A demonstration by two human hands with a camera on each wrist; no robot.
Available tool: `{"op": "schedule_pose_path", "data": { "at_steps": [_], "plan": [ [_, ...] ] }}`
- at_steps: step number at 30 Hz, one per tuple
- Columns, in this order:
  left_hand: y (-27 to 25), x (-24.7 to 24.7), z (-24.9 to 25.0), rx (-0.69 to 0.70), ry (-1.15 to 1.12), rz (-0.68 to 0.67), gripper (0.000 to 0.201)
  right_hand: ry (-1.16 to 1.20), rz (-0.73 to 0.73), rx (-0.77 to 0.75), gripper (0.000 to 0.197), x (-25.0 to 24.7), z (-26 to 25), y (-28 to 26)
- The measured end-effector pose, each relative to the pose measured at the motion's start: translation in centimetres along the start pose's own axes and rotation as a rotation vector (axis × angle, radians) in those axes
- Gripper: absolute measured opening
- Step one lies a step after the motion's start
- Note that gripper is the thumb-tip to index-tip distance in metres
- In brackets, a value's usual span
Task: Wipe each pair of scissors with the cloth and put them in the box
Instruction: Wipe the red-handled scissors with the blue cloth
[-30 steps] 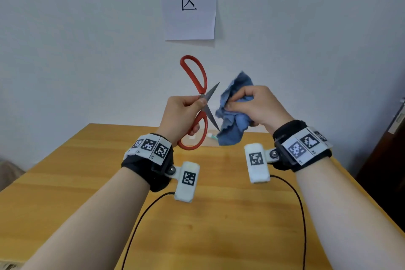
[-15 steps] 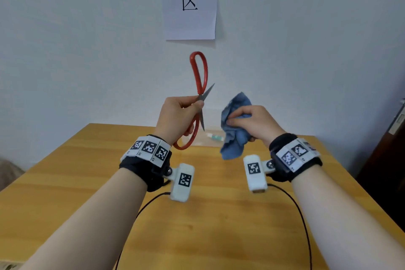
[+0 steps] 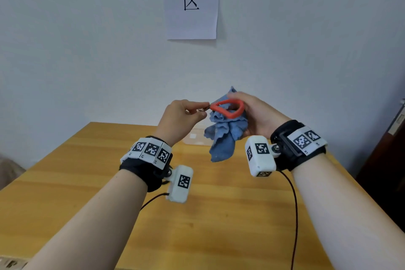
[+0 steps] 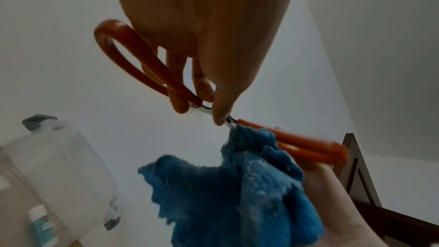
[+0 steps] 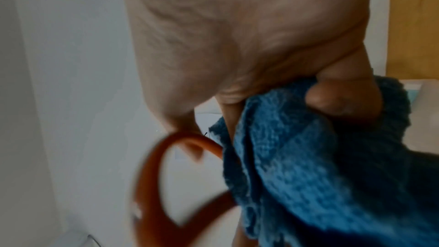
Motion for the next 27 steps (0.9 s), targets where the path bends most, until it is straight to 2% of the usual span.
{"op": "schedule_pose_path", "data": {
  "at_steps": [2, 3, 6, 10, 13, 15, 19, 23, 27],
  "plan": [
    [-0.1, -0.1, 0.0, 0.002, 0.025, -0.001, 0.029, -0.105, 0.083, -0.026, 0.025, 0.3, 0.2, -0.2],
    [0.0, -0.1, 0.0, -0.006, 0.021, -0.001, 0.029, -0.158, 0.151, -0.044, 0.02, 0.3, 0.3, -0.2],
    [0.1, -0.3, -0.1, -0.062, -0.03, 0.036, 0.026, -0.181, 0.289, -0.082, 0.021, 0.2, 0.7, 0.2],
    [0.0, -1.1, -0.1, -0.094, -0.107, 0.206, 0.005, -0.076, 0.372, -0.099, 0.022, -0.2, 1.2, 0.7],
    [0.1, -1.3, -0.2, -0.13, -0.116, 0.267, 0.015, 0.026, 0.4, -0.113, 0.018, -0.4, 1.3, 0.8],
    [0.1, -0.9, 0.0, -0.209, -0.175, 0.196, 0.025, 0.08, 0.382, -0.122, 0.017, -0.4, 1.3, 0.7],
    [-0.3, 0.4, 0.9, -0.393, -0.277, -0.044, 0.032, 0.106, 0.29, -0.16, 0.024, 0.0, 1.5, 0.8],
    [-0.1, 0.7, 1.7, -0.452, -0.418, -0.034, 0.034, 0.022, 0.183, -0.194, 0.036, 0.6, 1.7, 0.8],
    [0.1, 0.7, 1.7, -0.465, -0.51, 0.046, 0.029, -0.1, 0.086, -0.227, 0.031, 0.7, 1.9, 0.5]
  ]
}}
Point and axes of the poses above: each hand's wrist, its own y-axis towards the middle knuckle, its own x-axis out of the palm, z = x × y, the point moved 2 cm from there along y, towards the middle knuckle, and after that the axes turned 5 degrees about z, right-handed, at the moved point
